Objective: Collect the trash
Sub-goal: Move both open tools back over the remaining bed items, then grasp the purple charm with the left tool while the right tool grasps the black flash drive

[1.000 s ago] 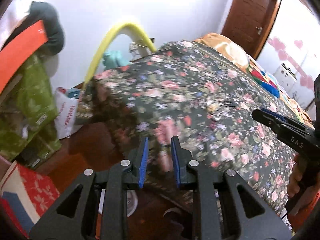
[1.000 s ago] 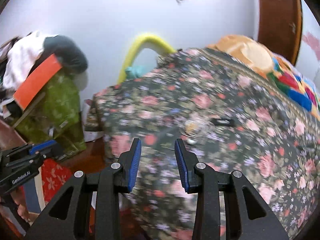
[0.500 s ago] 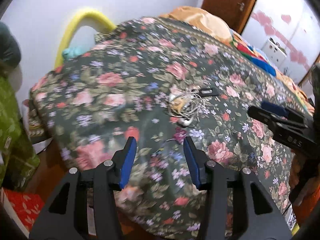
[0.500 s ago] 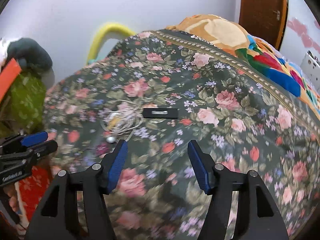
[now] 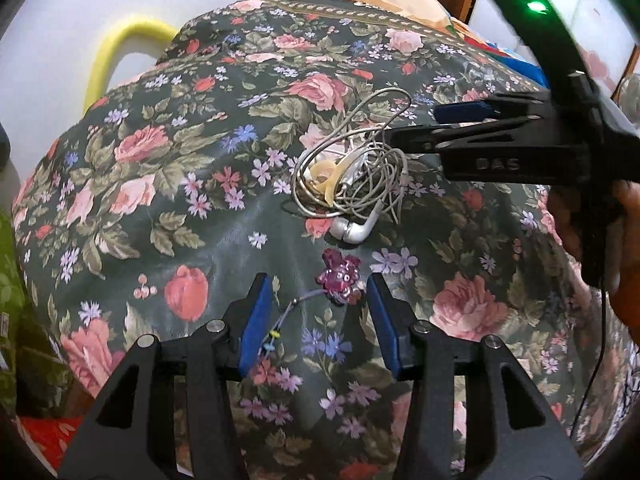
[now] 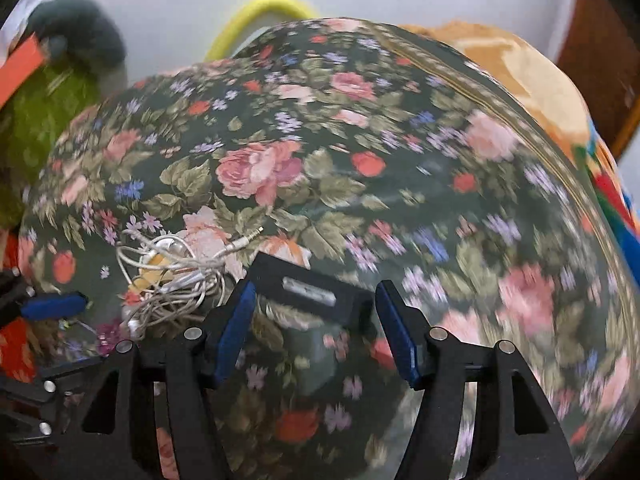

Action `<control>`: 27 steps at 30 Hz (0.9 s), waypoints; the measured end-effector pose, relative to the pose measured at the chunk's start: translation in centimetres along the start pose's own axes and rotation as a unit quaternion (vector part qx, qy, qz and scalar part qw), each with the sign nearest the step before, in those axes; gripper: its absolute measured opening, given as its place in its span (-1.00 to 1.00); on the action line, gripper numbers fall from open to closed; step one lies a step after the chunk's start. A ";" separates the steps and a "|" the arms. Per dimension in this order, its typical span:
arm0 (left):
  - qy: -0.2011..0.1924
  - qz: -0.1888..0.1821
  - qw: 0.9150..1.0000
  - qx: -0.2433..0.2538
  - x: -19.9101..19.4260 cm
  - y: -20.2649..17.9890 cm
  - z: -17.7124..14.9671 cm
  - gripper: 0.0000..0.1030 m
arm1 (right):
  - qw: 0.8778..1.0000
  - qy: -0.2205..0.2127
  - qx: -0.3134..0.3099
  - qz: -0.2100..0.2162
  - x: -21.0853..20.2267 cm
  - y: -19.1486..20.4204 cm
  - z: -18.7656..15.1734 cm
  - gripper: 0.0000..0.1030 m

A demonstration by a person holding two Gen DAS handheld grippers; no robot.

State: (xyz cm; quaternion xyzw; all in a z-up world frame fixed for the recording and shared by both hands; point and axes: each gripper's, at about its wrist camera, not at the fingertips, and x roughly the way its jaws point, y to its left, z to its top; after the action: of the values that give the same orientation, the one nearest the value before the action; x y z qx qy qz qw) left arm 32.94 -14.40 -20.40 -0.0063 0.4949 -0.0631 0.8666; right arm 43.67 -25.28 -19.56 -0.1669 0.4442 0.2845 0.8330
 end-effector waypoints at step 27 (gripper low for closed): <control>-0.006 -0.021 0.999 0.026 0.3 -1.6 -0.3 -0.49 | 0.999 -0.004 0.051 0.013 -1.1 -0.9 -2.5 -0.28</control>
State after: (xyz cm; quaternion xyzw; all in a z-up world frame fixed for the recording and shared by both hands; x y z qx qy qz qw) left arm 32.67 -15.96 -20.68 0.0057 0.4878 -0.0947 0.8678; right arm 42.10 -27.69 -19.98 -0.1175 0.4570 0.2730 0.8383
